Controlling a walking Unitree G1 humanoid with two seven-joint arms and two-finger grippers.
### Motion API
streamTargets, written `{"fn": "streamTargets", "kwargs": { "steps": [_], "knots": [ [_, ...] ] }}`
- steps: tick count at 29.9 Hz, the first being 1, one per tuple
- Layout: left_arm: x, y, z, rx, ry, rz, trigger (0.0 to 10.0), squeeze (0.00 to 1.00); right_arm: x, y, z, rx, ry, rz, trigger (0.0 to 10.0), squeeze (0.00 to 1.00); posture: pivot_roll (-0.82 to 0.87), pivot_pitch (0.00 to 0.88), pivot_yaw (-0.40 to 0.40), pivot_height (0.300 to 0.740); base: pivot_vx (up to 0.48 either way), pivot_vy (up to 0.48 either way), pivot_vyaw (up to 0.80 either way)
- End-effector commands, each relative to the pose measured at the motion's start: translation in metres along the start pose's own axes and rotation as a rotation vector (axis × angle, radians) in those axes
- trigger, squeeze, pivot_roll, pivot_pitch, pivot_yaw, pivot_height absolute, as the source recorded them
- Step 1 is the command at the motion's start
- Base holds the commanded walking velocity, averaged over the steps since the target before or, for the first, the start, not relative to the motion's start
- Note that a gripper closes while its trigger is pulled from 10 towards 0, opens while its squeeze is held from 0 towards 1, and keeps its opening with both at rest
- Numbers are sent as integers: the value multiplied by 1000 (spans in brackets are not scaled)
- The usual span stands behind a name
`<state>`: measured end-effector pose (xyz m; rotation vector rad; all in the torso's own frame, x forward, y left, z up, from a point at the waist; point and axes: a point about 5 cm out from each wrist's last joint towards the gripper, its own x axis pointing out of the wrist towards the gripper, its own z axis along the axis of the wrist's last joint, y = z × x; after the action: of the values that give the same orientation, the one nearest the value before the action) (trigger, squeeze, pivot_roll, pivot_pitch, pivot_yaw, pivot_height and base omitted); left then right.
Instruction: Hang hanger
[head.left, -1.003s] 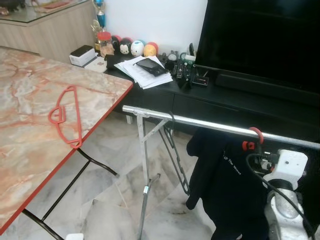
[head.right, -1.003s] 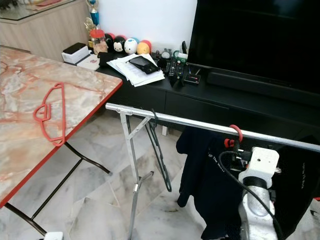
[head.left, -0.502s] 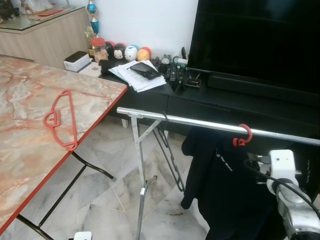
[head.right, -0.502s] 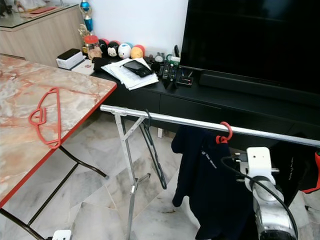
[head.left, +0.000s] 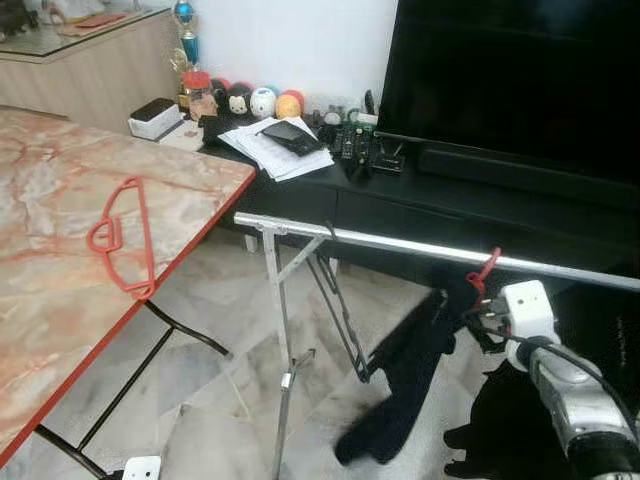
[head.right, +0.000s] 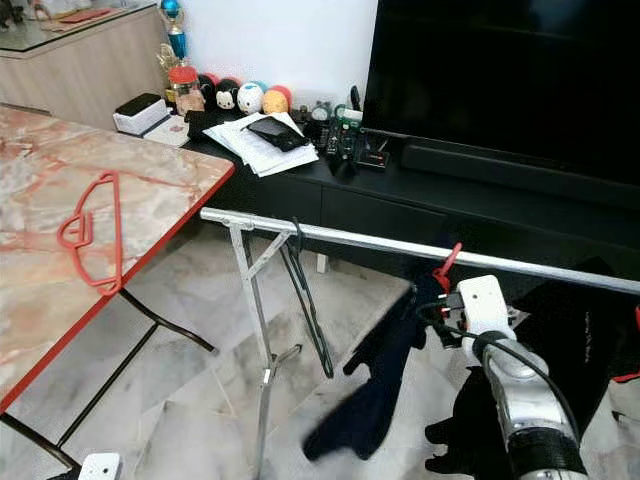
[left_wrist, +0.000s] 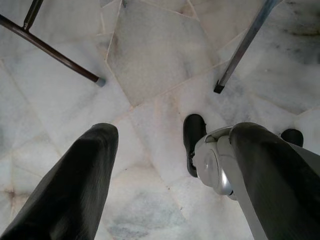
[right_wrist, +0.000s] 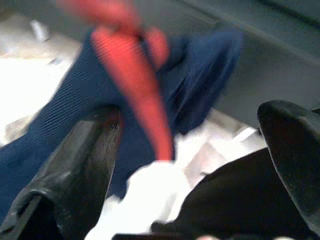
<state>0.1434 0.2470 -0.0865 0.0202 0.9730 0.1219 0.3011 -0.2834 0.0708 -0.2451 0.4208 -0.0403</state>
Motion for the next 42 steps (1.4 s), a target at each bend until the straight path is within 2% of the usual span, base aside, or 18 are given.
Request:
{"fn": "streamTargets", "kwargs": {
  "steps": [1,2,4,6,7,8,9,11,12,14,15,19,23,28,31,34,38,42],
  "knots": [
    [2,-9,2,-2,-1,-16,10000,0,0,-6,4,17,-17,-38,10000,0,-46,0,-29,740,0,0,0],
    [2,-9,2,-2,-1,-16,10000,0,0,-6,4,17,-17,-38,10000,0,-46,0,-29,740,0,0,0],
    [5,-23,7,1,-14,-38,10000,0,-3,-5,12,57,-73,-79,10000,0,-45,0,-25,740,0,0,0],
    [5,-25,8,2,-16,-40,10000,0,-4,-4,14,66,-85,-86,10000,0,-45,0,-25,740,0,0,0],
    [6,-27,9,3,-19,-44,10000,0,-6,0,16,104,-105,-85,10000,0,-46,0,-25,740,0,0,0],
    [6,-29,10,5,-20,-45,10000,0,-10,8,18,140,-116,-48,10000,0,-46,0,-24,740,0,0,0],
    [6,-29,10,5,-20,-45,10000,0,-10,8,18,140,-116,-48,10000,0,-46,0,-24,740,0,0,0],
    [6,-30,10,6,-21,-47,10000,0,-15,23,18,158,-105,34,10000,0,-48,0,-23,740,0,0,0],
    [6,-30,10,7,-21,-48,10000,0,-16,26,18,160,-101,54,10000,0,-48,0,-23,740,0,0,0],
    [4,-26,5,3,-19,-52,10000,0,-26,50,13,130,-44,190,10000,0,-52,0,-21,740,0,0,0],
    [4,-26,5,3,-19,-52,10000,0,-26,50,13,130,-44,190,10000,0,-52,0,-21,740,0,0,0],
    [-1,-6,-6,-7,-10,-40,10000,0,-31,57,12,124,-10,224,10000,0,-57,0,-22,740,0,0,0],
    [-9,19,-14,-18,2,-21,10000,0,-34,54,13,126,16,198,10000,0,-60,0,-25,740,0,0,0],
    [-12,29,-17,-24,9,-12,10000,0,-28,48,9,88,45,96,10000,0,-61,0,-28,740,0,0,0],
    [-11,24,-18,-23,12,-20,10000,0,-25,49,6,136,69,64,10000,0,-57,0,-30,740,0,0,0],
    [-10,18,-18,-22,14,-24,10000,0,-24,50,4,134,82,49,10000,0,-56,0,-33,740,0,0,0],
    [-5,-1,-16,-14,17,-39,10000,0,-22,46,-2,130,113,-16,10000,0,-56,0,-35,740,0,0,0],
    [1,-24,-8,-8,9,-59,10000,0,-22,45,-3,132,116,-21,10000,0,-57,0,-37,740,0,0,0]
  ]
}}
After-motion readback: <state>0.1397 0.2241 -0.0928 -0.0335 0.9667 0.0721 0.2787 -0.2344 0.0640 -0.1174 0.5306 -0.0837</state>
